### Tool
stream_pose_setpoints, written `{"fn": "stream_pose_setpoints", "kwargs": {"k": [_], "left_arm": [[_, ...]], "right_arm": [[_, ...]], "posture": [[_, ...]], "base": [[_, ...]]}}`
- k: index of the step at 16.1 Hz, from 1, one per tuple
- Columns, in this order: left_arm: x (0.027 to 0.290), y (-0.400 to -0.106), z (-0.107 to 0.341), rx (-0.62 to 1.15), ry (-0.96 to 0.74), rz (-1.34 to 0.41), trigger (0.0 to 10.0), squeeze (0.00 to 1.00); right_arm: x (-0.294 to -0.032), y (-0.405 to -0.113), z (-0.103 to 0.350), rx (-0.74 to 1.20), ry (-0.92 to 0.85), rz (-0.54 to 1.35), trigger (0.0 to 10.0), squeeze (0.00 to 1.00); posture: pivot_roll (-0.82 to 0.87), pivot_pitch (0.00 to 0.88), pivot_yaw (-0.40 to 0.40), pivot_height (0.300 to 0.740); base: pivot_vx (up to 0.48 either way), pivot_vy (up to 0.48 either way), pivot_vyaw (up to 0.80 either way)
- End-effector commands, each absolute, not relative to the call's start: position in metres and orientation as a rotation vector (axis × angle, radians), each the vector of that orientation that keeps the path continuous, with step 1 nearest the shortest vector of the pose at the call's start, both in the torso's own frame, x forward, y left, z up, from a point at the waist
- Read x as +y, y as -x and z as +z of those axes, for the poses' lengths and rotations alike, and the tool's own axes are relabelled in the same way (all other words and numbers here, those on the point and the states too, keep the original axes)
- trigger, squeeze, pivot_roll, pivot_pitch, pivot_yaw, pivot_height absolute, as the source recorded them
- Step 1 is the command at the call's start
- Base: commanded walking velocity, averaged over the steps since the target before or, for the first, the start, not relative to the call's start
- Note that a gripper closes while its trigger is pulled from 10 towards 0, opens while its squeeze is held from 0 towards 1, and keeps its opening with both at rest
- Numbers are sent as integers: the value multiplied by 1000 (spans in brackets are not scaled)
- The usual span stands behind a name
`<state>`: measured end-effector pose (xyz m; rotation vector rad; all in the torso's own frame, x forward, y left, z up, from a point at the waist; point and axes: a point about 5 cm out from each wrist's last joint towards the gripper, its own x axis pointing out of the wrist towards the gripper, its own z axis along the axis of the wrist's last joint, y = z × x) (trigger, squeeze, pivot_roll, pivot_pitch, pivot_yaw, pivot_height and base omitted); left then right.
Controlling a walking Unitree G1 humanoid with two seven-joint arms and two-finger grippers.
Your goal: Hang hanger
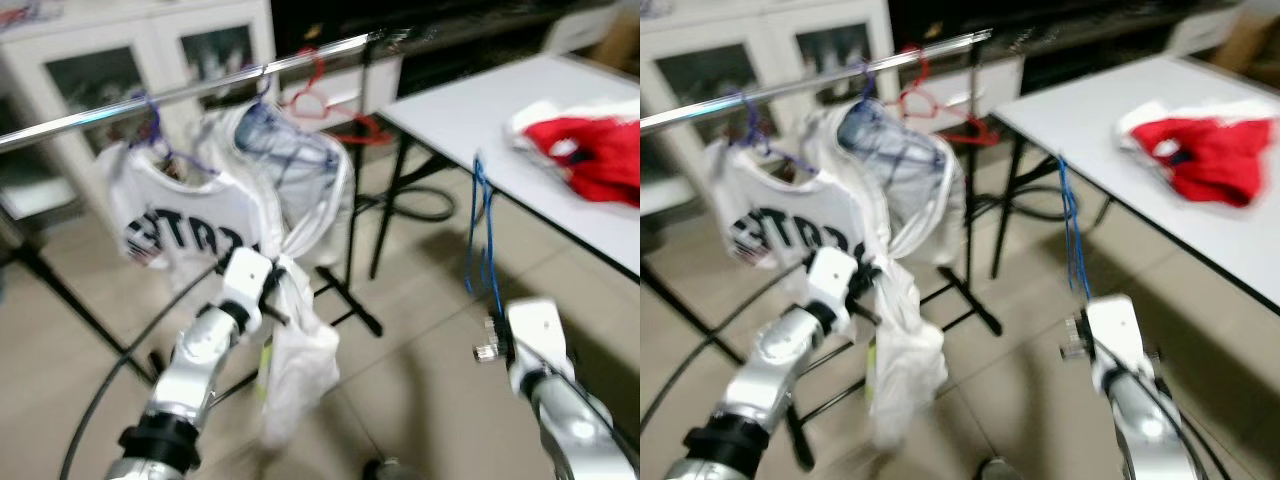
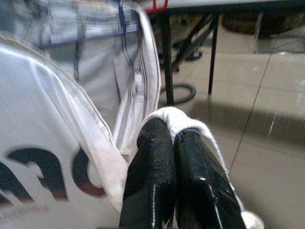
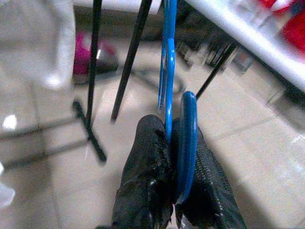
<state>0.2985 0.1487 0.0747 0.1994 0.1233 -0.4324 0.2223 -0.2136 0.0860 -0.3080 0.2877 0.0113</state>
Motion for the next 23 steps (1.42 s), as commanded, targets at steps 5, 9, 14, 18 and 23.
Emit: {"fn": "stream_pose_setpoints", "kwargs": {"k": [5,9,14,18,23], "left_arm": [[150,-303,91,89,-202,-464,10000,0],[150,-300,89,139,-162,-439,10000,0],[156,-303,90,143,-107,-353,10000,0],[155,-303,90,150,-94,-343,10000,0],[156,-301,89,147,-63,-287,10000,0]], "right_arm": [[-214,-216,99,272,333,24,10000,0],[-215,-206,103,297,316,-11,10000,0],[-212,-211,105,299,299,-48,10000,0],[-211,-213,108,294,311,-35,10000,0],[-211,-219,116,277,336,8,10000,0]], "posture": [[-172,0,111,740],[-171,0,118,740],[-167,0,111,740],[-165,0,105,740],[-153,0,53,740]], "base": [[0,0,-719],[0,0,-719],[0,0,-725],[0,0,-722],[0,0,-724]]}}
